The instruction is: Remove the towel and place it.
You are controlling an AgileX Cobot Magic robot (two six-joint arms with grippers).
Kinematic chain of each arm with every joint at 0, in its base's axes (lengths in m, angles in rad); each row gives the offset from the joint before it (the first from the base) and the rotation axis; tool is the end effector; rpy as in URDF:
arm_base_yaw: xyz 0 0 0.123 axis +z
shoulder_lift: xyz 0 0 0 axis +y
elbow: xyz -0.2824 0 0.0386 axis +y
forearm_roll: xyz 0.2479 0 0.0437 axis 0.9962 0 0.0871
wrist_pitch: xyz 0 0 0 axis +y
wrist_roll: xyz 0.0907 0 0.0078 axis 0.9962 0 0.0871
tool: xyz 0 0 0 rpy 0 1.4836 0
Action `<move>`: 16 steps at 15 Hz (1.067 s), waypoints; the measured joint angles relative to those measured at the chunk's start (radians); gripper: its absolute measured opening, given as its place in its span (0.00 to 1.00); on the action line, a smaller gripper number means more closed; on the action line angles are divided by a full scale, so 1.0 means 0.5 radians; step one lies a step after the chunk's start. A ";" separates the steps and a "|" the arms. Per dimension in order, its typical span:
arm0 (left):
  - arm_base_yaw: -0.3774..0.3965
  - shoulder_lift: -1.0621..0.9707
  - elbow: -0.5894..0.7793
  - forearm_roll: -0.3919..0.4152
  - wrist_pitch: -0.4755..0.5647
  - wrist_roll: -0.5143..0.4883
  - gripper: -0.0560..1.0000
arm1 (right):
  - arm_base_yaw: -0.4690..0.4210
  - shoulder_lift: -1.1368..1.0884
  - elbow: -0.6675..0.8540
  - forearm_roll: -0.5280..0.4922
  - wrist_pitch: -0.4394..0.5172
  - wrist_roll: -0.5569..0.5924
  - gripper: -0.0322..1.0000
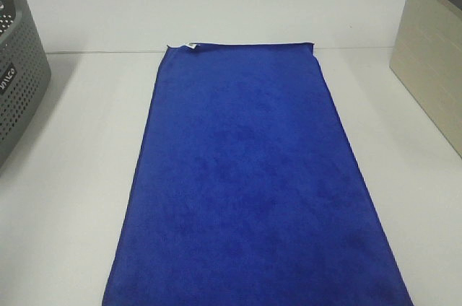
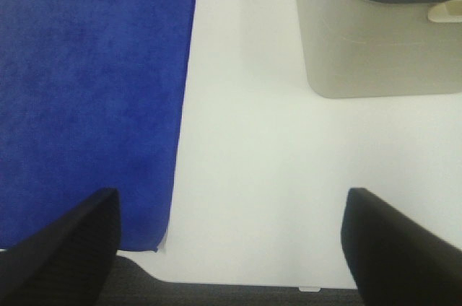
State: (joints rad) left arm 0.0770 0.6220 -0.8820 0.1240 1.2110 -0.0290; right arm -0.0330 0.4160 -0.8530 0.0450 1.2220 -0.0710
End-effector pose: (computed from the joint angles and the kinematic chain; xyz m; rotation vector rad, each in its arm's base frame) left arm 0.0791 0.0167 0.3562 -0.1279 2.4292 0.1825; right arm 0.0331 0.0028 0.3584 -0.0480 2.2670 0.0010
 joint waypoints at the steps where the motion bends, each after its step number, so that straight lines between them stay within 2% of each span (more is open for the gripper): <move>1: 0.000 -0.182 0.112 0.006 0.004 0.000 0.76 | 0.000 -0.130 0.104 -0.036 0.000 0.008 0.82; 4: 0.000 -0.658 0.416 0.014 -0.002 0.000 0.76 | 0.000 -0.432 0.346 -0.076 0.000 0.012 0.82; 5: 0.000 -0.928 0.560 0.016 -0.008 0.000 0.76 | 0.000 -0.622 0.464 -0.090 0.000 0.012 0.82; 8: 0.000 -1.224 0.644 0.000 -0.004 0.000 0.76 | 0.000 -0.836 0.542 -0.090 0.004 0.012 0.81; 11: 0.000 -1.254 0.644 -0.088 -0.002 0.000 0.76 | 0.000 -0.842 0.676 -0.076 0.004 0.012 0.81; 14: 0.000 -1.254 0.644 -0.248 0.010 0.000 0.76 | 0.000 -0.842 0.724 -0.066 -0.054 0.010 0.81; 16: 0.000 -1.254 0.642 -0.248 0.010 0.018 0.76 | 0.000 -0.842 0.724 -0.064 -0.076 0.010 0.81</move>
State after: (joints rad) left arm 0.0770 -0.0050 -0.5610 0.0000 1.2160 -0.0200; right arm -0.0330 -0.0050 -0.4910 0.0130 1.1840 -0.0660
